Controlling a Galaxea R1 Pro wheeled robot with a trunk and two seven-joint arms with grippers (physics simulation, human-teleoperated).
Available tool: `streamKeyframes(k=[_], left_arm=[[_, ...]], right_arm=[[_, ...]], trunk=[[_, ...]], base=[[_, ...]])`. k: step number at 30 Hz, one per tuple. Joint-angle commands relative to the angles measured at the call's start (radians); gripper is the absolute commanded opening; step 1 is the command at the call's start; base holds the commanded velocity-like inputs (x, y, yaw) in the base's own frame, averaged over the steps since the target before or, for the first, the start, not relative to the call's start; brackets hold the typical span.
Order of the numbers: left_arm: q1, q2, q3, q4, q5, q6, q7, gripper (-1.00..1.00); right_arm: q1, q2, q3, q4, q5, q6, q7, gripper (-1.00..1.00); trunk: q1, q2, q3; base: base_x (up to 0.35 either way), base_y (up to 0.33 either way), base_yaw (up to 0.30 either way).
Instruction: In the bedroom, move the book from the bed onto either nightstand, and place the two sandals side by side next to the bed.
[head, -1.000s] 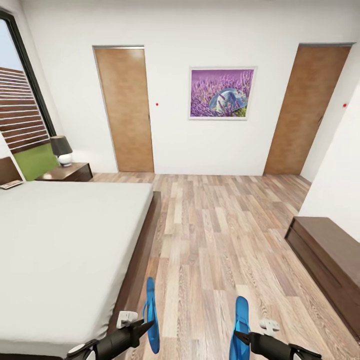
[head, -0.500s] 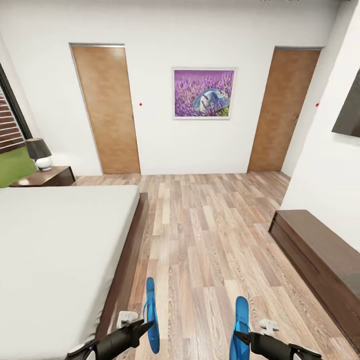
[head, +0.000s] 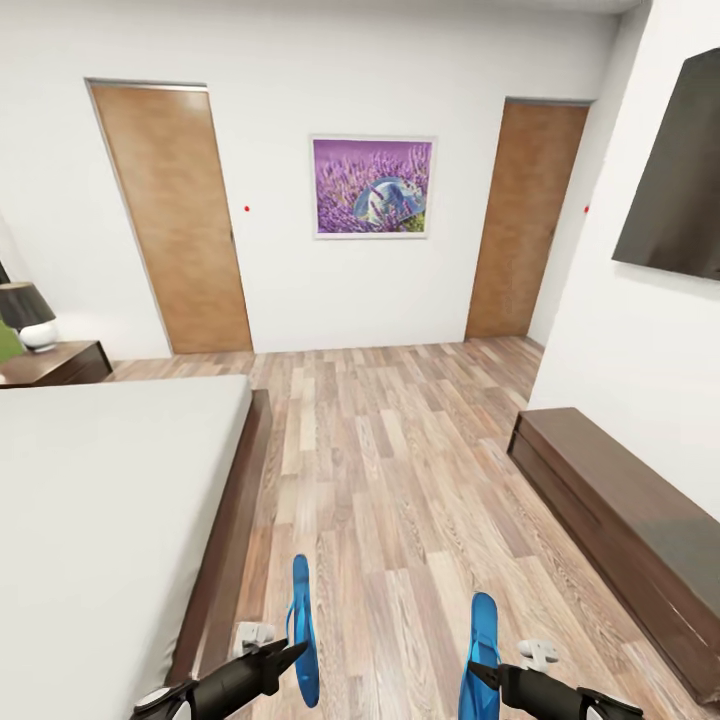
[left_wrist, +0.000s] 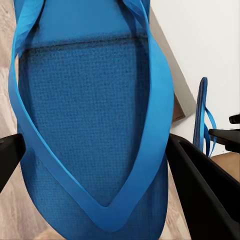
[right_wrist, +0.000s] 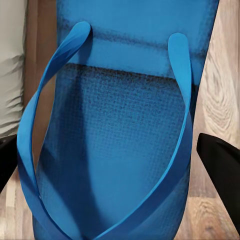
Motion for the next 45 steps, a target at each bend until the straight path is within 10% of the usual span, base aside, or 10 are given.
streamKeyframes(k=[1,45], left_arm=[[0.0,0.001,-0.005,-0.001,0.011,0.01,-0.001,-1.0],[0.0,0.001,-0.005,-0.001,0.011,0.009,0.003,-1.0]], right_arm=[[-0.001,-0.001,0.004,-0.001,-0.01,0.009,0.002,-1.0],[-0.001,-0.001,0.004,0.021,-0.01,0.009,0.001,-1.0]], trunk=[[0.0,-0.001,-0.001],[0.0,-0.001,0.01]], base=[[0.0,0.0,-0.199],[0.0,0.0,-0.018]])
